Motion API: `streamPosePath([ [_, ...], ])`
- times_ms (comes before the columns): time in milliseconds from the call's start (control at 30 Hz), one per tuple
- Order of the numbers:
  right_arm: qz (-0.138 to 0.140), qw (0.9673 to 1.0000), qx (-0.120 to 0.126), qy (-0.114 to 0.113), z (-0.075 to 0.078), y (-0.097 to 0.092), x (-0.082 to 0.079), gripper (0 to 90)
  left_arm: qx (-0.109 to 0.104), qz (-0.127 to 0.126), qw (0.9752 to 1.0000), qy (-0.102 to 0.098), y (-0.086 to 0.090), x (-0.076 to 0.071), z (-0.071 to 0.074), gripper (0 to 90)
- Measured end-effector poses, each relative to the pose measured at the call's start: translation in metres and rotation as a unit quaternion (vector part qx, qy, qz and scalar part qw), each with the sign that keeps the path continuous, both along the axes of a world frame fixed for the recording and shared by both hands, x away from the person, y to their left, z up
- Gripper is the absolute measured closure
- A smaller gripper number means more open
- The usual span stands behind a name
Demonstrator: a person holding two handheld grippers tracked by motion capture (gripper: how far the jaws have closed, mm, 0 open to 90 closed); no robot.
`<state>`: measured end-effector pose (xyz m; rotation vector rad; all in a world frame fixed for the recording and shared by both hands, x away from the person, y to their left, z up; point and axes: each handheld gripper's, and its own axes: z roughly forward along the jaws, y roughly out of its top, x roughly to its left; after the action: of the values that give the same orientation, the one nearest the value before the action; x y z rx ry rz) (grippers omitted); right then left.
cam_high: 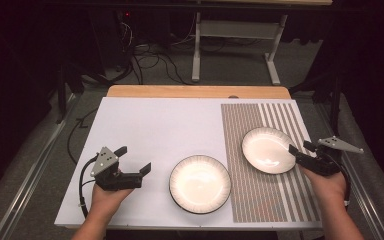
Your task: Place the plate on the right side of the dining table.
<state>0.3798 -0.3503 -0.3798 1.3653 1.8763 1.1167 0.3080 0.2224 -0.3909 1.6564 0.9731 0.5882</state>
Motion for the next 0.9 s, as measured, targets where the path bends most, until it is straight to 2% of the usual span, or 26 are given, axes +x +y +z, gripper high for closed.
streamPosePath([
  [200, 0.043, 0.9983, 0.006, -0.039, 0.013, 0.024, -0.014, 21.9, 0.000, -0.001, 1.0000, -0.002, 0.000, -0.001, 0.002, 0.1],
  [267, 0.071, 0.9958, 0.013, -0.056, 0.019, 0.039, -0.022, 16.4, 0.000, -0.001, 1.0000, -0.003, 0.000, -0.001, 0.003, 0.1],
  [333, 0.079, 0.9950, 0.011, -0.060, 0.021, 0.045, -0.024, 15.8, 0.003, -0.003, 1.0000, -0.009, -0.001, -0.003, 0.004, 0.1],
  [500, 0.120, 0.9888, 0.017, -0.086, 0.029, 0.073, -0.037, 5.9, 0.004, -0.006, 0.9998, -0.019, -0.003, -0.006, 0.007, 0.1],
  [600, 0.139, 0.9854, 0.022, -0.096, 0.030, 0.088, -0.044, 1.0, 0.009, -0.010, 0.9996, -0.023, -0.004, -0.009, 0.009, 0.1],
  [667, 0.150, 0.9832, 0.025, -0.100, 0.029, 0.100, -0.049, 0.8, 0.012, -0.011, 0.9995, -0.026, -0.005, -0.010, 0.009, 0.1],
  [733, 0.157, 0.9817, 0.018, -0.107, 0.027, 0.107, -0.054, 0.8, 0.011, -0.015, 0.9996, -0.023, -0.006, -0.013, 0.008, 0.1],
  [833, 0.157, 0.9808, 0.029, -0.112, 0.020, 0.112, -0.062, 0.8, 0.015, -0.020, 0.9994, -0.023, -0.008, -0.015, 0.007, 0.1],
  [900, 0.166, 0.9800, 0.015, -0.109, 0.015, 0.114, -0.064, 0.8, 0.019, -0.022, 0.9992, -0.026, -0.009, -0.017, 0.008, 0.1],
])
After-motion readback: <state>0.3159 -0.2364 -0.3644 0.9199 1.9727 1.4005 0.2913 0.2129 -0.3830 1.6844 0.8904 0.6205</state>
